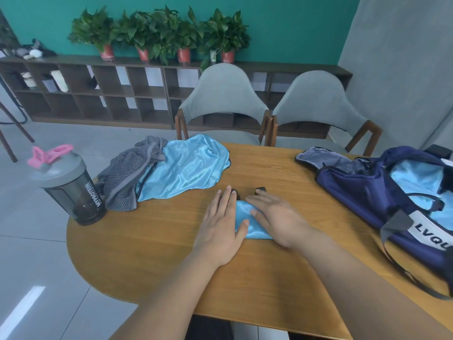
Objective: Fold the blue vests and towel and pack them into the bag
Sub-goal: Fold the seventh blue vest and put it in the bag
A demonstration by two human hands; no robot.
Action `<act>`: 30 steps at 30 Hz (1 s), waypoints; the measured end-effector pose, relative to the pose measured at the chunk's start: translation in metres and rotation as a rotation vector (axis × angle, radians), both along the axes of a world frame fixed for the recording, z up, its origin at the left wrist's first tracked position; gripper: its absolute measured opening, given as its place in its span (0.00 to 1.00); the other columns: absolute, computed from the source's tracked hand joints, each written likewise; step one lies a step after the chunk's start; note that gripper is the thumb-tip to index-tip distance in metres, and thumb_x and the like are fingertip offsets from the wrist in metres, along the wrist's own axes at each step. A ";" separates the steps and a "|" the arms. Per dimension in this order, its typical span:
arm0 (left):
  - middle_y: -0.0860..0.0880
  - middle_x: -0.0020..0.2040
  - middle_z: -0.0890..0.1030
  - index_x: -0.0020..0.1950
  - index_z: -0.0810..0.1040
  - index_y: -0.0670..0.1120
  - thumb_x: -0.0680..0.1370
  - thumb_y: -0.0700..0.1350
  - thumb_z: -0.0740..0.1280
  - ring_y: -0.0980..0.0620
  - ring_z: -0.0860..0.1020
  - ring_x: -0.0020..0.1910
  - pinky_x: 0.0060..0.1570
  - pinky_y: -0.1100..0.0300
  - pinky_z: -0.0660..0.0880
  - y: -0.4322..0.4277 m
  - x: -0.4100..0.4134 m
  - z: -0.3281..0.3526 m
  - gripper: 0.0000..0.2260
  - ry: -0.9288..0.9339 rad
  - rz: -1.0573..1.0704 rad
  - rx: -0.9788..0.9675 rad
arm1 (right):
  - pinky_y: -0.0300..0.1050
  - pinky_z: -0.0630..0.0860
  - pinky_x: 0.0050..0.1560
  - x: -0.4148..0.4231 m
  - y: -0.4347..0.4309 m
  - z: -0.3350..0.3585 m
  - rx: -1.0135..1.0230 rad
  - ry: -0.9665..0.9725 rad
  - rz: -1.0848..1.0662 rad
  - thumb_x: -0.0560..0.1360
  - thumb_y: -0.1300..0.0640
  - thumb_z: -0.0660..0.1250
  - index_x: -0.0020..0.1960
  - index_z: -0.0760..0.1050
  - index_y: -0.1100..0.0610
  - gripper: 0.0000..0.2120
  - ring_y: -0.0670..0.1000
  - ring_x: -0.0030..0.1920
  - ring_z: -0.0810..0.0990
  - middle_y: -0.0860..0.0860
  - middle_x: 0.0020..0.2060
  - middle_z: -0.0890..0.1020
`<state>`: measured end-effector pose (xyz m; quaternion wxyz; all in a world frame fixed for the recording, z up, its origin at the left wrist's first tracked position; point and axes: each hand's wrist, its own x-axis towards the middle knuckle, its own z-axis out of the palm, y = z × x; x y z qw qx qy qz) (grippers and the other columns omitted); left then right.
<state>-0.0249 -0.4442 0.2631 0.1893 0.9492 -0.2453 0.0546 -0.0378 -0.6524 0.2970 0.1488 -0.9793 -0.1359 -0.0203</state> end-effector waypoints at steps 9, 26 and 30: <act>0.50 0.81 0.63 0.84 0.60 0.46 0.86 0.59 0.53 0.51 0.58 0.80 0.82 0.55 0.53 0.002 -0.002 -0.001 0.29 -0.128 0.038 -0.081 | 0.49 0.69 0.65 0.001 -0.025 0.008 -0.188 -0.068 -0.182 0.84 0.40 0.57 0.66 0.78 0.43 0.17 0.52 0.60 0.79 0.44 0.56 0.82; 0.55 0.50 0.81 0.67 0.79 0.50 0.83 0.55 0.63 0.51 0.79 0.54 0.59 0.50 0.76 -0.032 -0.015 0.018 0.16 0.168 0.173 -0.255 | 0.52 0.67 0.51 -0.056 -0.001 -0.035 0.214 -0.219 -0.800 0.82 0.40 0.60 0.49 0.77 0.45 0.11 0.55 0.53 0.75 0.44 0.49 0.80; 0.51 0.56 0.83 0.65 0.73 0.48 0.82 0.60 0.64 0.44 0.81 0.58 0.54 0.53 0.75 -0.061 -0.024 0.038 0.19 0.373 0.361 -0.273 | 0.50 0.66 0.50 -0.057 -0.002 -0.034 0.260 -0.224 -0.795 0.83 0.41 0.60 0.48 0.77 0.44 0.11 0.53 0.52 0.74 0.42 0.46 0.79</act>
